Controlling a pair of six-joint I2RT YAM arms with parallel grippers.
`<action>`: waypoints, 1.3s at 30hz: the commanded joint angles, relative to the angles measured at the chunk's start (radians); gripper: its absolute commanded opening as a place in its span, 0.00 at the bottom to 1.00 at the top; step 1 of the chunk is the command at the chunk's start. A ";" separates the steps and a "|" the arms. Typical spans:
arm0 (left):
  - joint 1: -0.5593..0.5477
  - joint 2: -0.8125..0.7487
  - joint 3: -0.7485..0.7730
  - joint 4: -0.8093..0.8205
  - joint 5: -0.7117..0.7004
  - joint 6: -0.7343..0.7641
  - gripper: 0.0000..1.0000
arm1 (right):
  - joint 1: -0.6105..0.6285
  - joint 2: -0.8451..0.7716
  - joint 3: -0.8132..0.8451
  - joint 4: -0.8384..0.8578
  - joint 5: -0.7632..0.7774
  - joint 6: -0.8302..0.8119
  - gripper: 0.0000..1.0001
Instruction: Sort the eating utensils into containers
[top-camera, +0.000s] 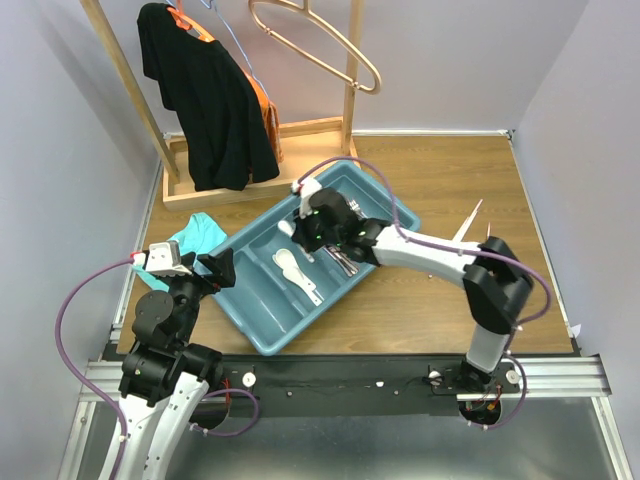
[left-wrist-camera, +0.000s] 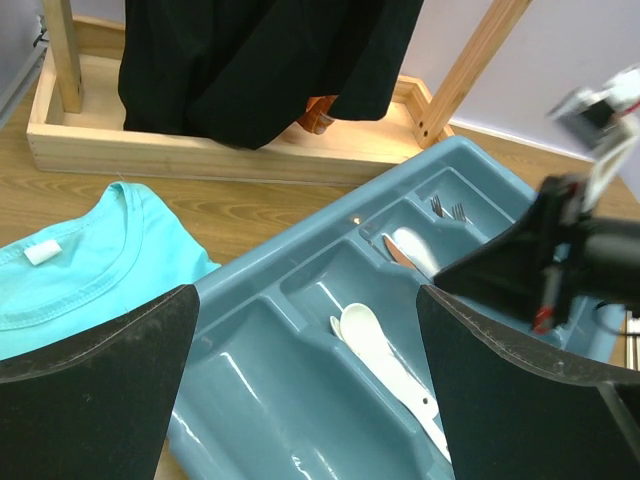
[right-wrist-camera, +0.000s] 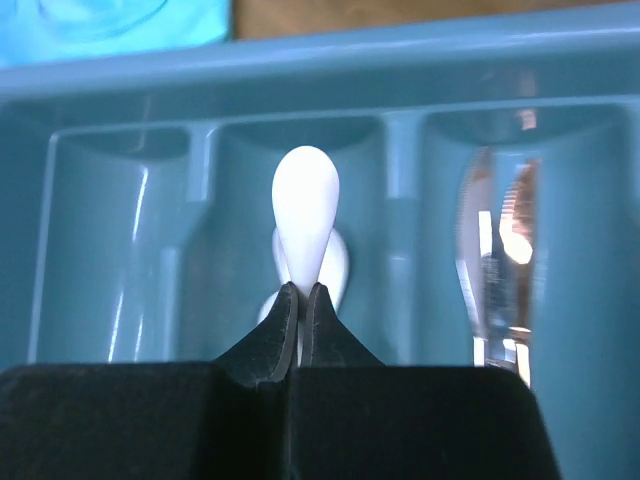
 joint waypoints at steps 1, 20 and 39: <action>0.007 -0.008 0.005 0.010 0.013 0.012 0.99 | 0.064 0.124 0.083 -0.037 -0.048 0.004 0.04; 0.009 -0.014 0.005 0.013 0.010 0.012 0.99 | 0.076 0.086 0.132 -0.188 0.111 0.024 0.55; 0.009 -0.037 0.004 0.012 0.009 0.014 0.99 | -0.451 -0.280 -0.137 -0.375 0.363 0.140 0.62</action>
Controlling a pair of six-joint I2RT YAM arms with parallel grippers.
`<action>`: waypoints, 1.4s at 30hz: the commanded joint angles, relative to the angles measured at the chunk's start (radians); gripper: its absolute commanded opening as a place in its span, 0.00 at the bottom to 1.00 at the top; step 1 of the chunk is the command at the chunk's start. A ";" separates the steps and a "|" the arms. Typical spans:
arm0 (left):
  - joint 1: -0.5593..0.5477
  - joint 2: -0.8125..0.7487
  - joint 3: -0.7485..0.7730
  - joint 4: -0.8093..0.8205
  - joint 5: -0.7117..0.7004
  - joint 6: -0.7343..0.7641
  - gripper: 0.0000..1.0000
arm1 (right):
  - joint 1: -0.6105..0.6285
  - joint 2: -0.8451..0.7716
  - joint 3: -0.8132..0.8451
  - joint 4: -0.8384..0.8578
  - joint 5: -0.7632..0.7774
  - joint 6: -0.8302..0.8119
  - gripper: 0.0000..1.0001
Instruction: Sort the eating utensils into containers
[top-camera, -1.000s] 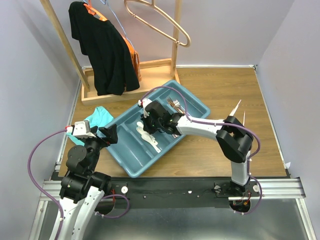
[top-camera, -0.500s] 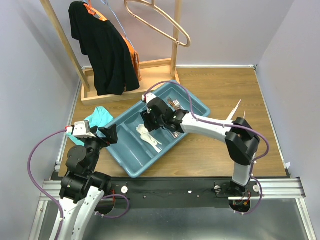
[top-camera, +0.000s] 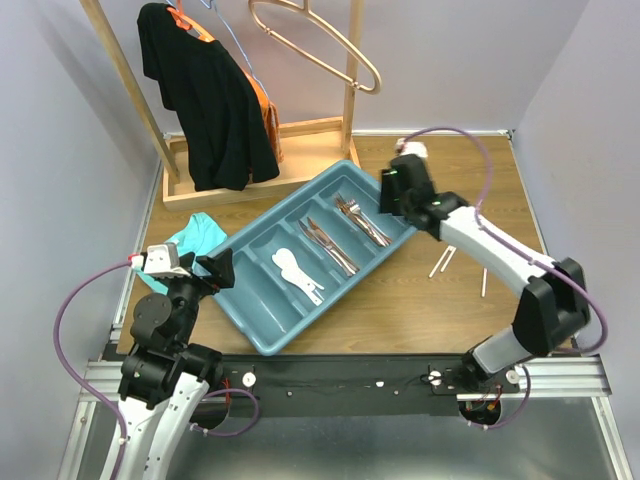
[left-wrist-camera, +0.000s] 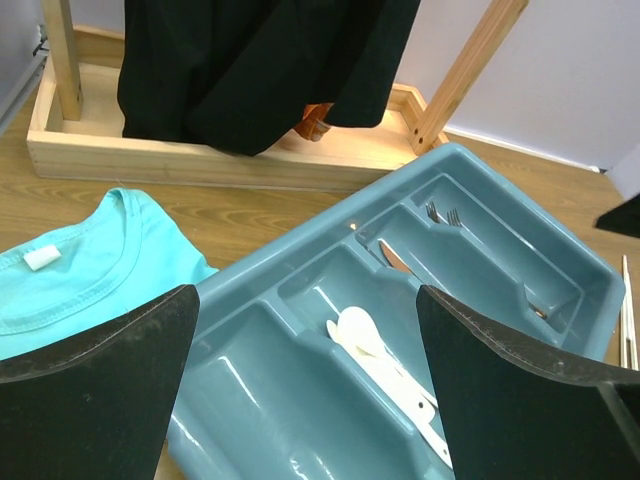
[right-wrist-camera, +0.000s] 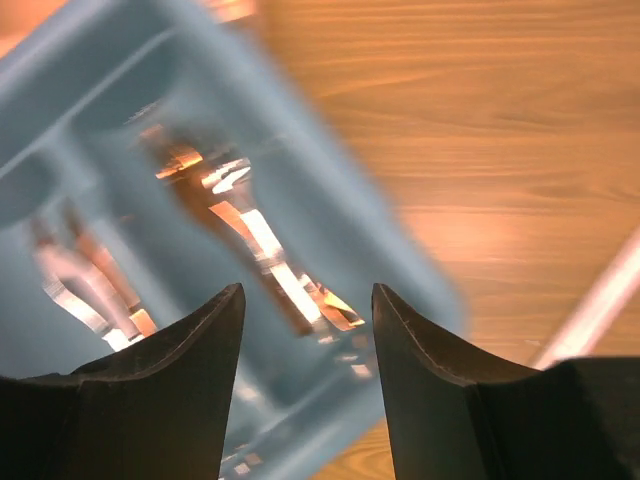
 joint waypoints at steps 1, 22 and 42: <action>0.009 -0.026 0.004 0.014 0.008 0.015 0.99 | -0.196 -0.108 -0.109 -0.069 0.043 0.040 0.62; -0.001 -0.105 0.005 0.000 -0.017 0.017 0.99 | -0.833 -0.158 -0.439 -0.025 -0.181 0.217 0.57; -0.005 -0.135 0.007 -0.005 -0.023 0.017 0.99 | -0.853 -0.063 -0.516 0.020 -0.125 0.203 0.45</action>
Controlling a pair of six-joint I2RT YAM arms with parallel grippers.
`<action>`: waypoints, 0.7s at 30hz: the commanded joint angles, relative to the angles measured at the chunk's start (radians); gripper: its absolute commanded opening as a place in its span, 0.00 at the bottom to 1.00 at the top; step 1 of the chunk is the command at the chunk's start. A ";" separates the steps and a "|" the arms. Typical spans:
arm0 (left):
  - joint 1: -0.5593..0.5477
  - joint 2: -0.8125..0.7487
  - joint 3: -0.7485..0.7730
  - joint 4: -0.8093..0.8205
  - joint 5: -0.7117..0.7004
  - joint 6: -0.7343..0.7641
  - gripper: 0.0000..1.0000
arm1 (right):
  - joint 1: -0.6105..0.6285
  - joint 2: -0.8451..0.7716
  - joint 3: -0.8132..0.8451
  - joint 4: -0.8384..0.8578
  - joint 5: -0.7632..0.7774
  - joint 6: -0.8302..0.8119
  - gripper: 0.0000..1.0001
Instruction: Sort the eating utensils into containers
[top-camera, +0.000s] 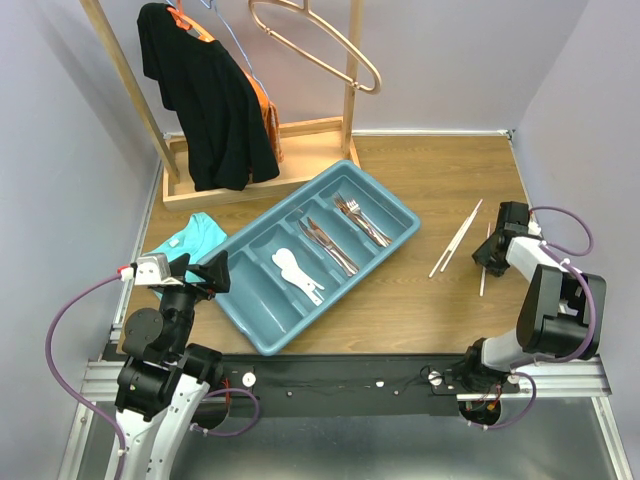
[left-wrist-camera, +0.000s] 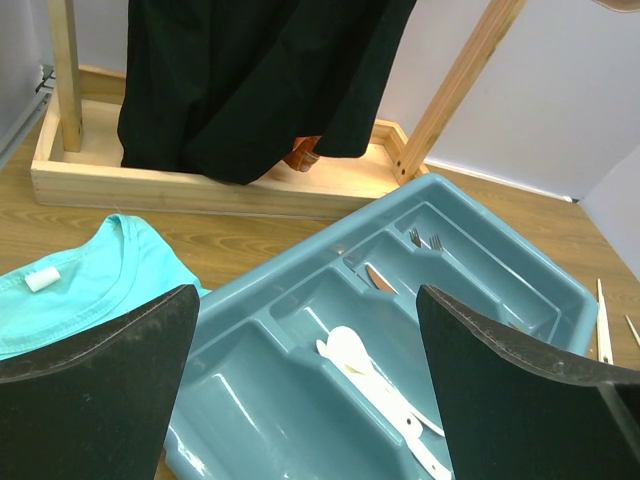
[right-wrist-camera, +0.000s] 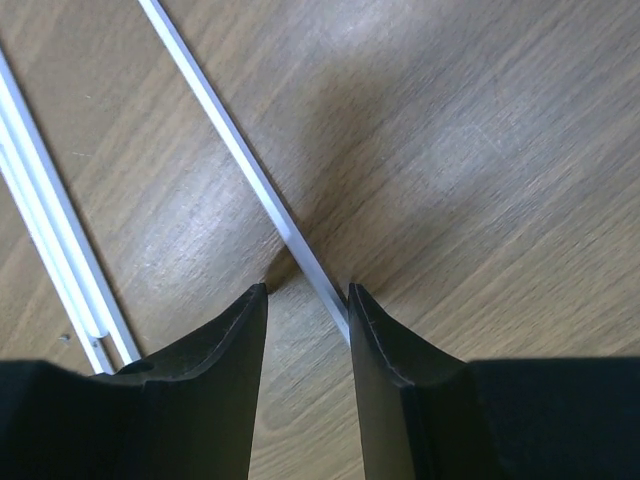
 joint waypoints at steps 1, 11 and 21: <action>-0.003 -0.039 0.007 -0.002 -0.020 0.017 0.99 | -0.006 0.027 -0.027 0.021 0.024 -0.004 0.44; -0.003 -0.032 0.007 -0.002 -0.019 0.017 0.99 | -0.006 0.032 -0.050 0.047 -0.059 0.016 0.22; -0.003 -0.022 0.008 -0.006 -0.019 0.015 0.99 | -0.006 -0.057 -0.030 0.042 -0.003 0.013 0.02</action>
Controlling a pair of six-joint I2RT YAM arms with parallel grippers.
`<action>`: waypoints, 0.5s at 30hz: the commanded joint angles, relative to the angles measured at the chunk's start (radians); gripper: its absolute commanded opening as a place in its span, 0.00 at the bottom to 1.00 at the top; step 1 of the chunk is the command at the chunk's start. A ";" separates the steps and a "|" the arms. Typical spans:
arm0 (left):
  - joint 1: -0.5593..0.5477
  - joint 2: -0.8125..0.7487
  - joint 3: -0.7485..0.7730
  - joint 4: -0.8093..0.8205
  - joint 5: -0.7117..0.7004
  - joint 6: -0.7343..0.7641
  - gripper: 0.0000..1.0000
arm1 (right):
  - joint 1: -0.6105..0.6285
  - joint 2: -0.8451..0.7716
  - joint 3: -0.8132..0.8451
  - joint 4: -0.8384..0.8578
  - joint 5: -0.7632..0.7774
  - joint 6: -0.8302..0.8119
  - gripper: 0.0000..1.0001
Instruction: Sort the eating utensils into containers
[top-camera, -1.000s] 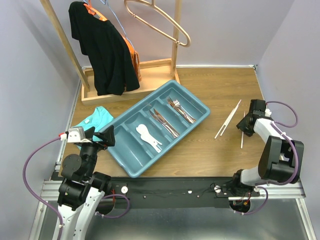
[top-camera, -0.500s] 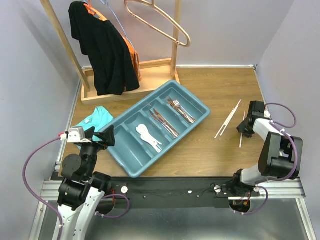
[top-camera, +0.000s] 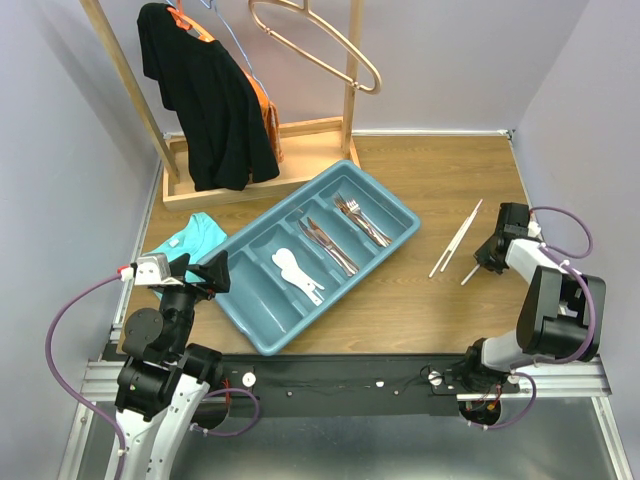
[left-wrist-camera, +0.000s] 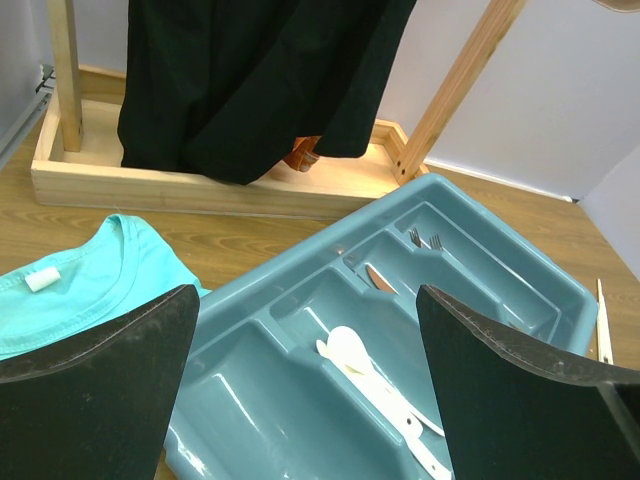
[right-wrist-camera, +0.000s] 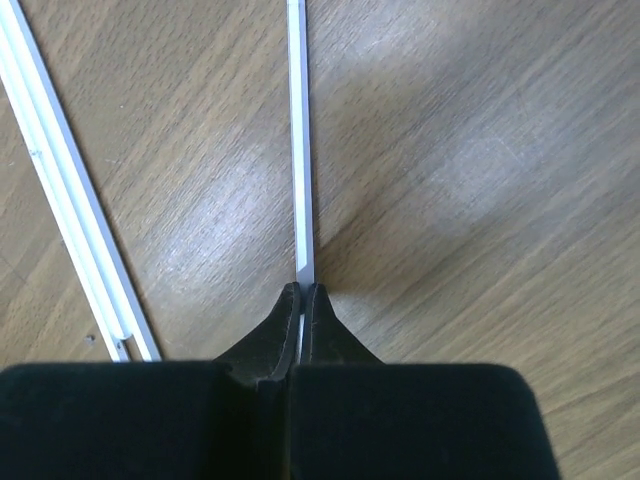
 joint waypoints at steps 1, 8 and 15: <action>-0.003 -0.020 0.008 -0.004 -0.017 0.015 0.99 | -0.006 -0.072 -0.008 -0.015 0.015 -0.001 0.02; -0.003 0.013 0.008 -0.001 -0.011 0.015 0.99 | 0.028 -0.208 0.023 0.014 -0.077 -0.058 0.01; -0.003 0.036 0.007 0.001 -0.002 0.012 0.99 | 0.226 -0.280 0.115 0.027 -0.057 -0.113 0.01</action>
